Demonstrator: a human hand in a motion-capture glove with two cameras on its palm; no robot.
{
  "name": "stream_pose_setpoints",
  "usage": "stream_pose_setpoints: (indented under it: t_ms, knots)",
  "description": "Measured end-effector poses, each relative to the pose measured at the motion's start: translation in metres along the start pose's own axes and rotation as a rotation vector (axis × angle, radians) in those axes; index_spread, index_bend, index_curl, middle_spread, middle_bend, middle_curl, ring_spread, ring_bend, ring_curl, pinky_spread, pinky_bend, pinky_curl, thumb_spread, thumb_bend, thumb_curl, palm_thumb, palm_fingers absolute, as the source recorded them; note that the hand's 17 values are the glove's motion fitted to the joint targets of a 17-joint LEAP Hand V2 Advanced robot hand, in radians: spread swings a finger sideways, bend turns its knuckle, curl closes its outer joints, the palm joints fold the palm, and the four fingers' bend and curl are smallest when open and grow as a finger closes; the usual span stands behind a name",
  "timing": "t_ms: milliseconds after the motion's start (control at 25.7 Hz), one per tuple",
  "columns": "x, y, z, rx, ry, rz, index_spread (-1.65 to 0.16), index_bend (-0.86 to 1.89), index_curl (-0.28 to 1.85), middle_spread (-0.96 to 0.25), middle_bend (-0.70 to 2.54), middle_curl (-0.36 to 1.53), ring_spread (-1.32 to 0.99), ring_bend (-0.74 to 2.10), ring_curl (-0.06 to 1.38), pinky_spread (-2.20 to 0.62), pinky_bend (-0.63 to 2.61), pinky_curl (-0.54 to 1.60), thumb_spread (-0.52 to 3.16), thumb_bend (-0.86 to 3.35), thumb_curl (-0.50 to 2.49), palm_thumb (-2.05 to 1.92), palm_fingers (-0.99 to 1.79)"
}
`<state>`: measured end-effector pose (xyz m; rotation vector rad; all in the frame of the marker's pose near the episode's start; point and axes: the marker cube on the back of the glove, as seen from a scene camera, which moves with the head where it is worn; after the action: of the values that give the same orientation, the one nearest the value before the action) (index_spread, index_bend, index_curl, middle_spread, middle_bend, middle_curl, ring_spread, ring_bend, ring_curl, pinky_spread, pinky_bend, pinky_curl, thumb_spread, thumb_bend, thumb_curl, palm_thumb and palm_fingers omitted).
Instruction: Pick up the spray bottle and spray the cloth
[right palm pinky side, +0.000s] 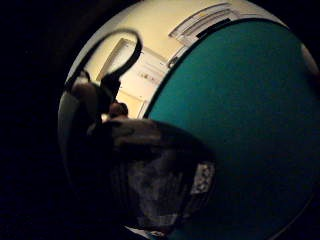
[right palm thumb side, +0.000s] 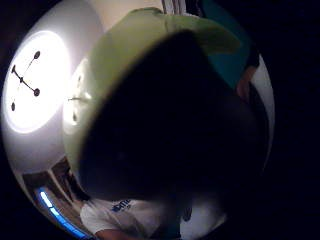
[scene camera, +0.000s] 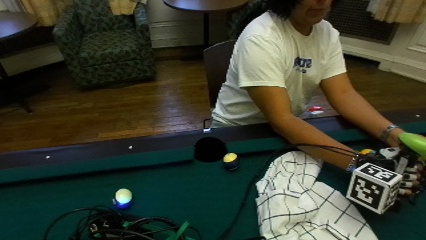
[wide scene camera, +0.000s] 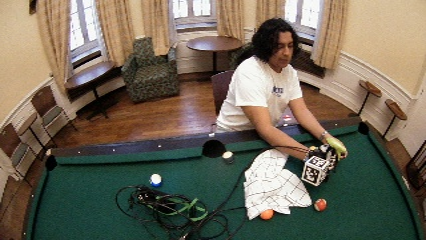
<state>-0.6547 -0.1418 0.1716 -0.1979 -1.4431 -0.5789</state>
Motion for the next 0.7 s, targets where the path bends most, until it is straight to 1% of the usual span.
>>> stream_pose_setpoints:
  t_ms: [39, 78, 117, 311, 545, 700]
  knots:
    - [0.002, 0.004, -0.001, -0.008, 0.026, 0.007, -0.29, 0.29, 0.64, -0.18, 0.73, 0.55, -0.19, 0.65, 0.46, -0.21, 0.34, 0.41, 0.49, -0.05, 0.83, 0.87, 1.13]
    - [0.003, 0.009, -0.003, -0.017, 0.054, 0.013, -0.29, 0.28, 0.64, -0.18, 0.72, 0.55, -0.19, 0.64, 0.46, -0.19, 0.32, 0.40, 0.51, -0.04, 0.82, 0.87, 1.12]
    - [0.004, 0.015, -0.004, -0.026, 0.079, 0.017, -0.30, 0.26, 0.62, -0.18, 0.66, 0.53, -0.18, 0.60, 0.44, -0.14, 0.29, 0.39, 0.56, -0.05, 0.80, 0.86, 0.98]
    - [0.005, 0.037, -0.028, -0.016, 0.155, 0.032, -0.34, 0.18, 0.59, -0.17, 0.39, 0.44, -0.17, 0.50, 0.43, -0.01, 0.35, 0.42, 0.78, -0.06, 0.72, 0.75, 0.67]
    - [0.002, 0.062, -0.065, 0.002, 0.253, 0.034, -0.39, 0.10, 0.48, -0.17, 0.27, 0.39, -0.17, 0.43, 0.38, 0.08, 0.36, 0.40, 0.90, -0.07, 0.62, 0.62, 0.55]
    - [-0.003, 0.087, -0.083, -0.047, 0.352, 0.017, -0.41, 0.10, 0.43, -0.17, 0.24, 0.38, -0.17, 0.40, 0.36, 0.12, 0.37, 0.39, 0.95, -0.06, 0.56, 0.55, 0.50]
